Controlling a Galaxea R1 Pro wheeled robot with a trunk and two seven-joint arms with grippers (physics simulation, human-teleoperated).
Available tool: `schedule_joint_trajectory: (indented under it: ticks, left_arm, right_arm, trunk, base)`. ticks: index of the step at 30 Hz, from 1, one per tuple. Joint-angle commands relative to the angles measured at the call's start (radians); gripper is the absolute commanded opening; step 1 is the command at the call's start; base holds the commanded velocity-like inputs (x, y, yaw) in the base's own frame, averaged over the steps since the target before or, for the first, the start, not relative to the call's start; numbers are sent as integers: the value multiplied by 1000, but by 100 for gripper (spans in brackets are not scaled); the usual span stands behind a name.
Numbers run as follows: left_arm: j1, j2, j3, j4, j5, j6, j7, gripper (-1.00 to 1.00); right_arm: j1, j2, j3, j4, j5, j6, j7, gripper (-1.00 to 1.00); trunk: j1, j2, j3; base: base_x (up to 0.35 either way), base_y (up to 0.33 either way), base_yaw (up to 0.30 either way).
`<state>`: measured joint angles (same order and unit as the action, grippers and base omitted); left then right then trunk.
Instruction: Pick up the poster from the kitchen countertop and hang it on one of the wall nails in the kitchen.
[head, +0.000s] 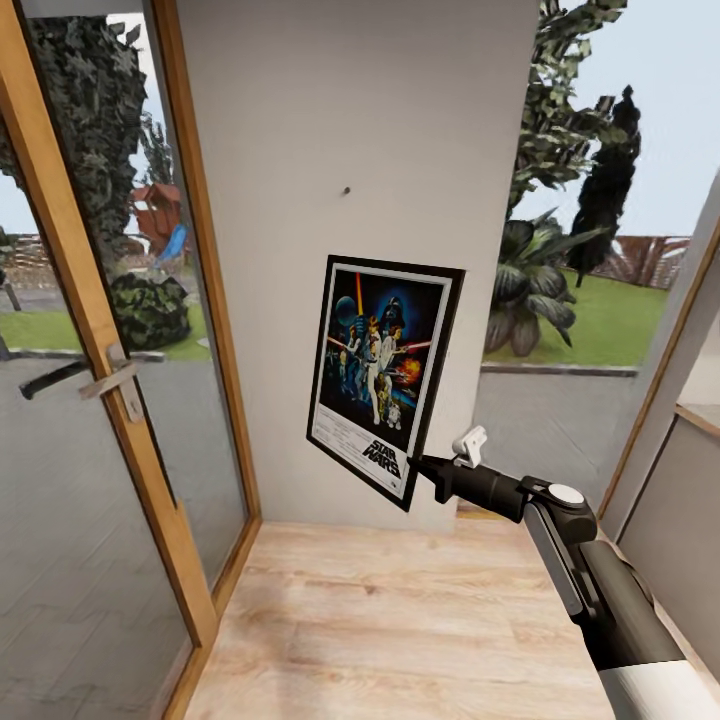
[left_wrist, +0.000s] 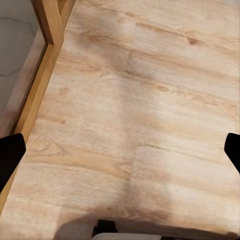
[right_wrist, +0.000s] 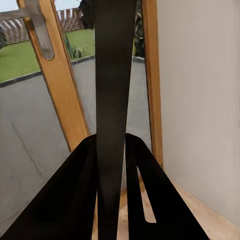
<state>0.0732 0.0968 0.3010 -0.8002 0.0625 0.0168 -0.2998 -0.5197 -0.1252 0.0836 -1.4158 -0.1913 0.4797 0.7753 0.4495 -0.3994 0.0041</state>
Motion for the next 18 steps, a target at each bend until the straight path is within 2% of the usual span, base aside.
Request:
schedule_joint_trajectory:
  ticks: [1,6,11,18]
  left_arm:
    - [0,0,2,-1,6,2,-5,100]
    - [0,0,3,-1,6,2,-5,100]
    - [0,0,3,0,6,2,-4,100]
    - [0,0,1,1,6,3,-4,100]
  right_arm:
    - [0,-1,1,0,-12,10,1,-100]
    - [0,-1,1,0,-13,10,5,-100]
    - [0,-1,1,0,-13,10,5,-100]
    - [0,-1,1,0,-13,10,6,-100]
  trunk:
    - [1,-1,0]
    - [1,-1,1]
    - [1,-1,2]
    - [1,-1,2]
  base:
    - [68,2,0]
    - [25,1,-140]
    - [10,0,-52]
    - [237,0,-8]
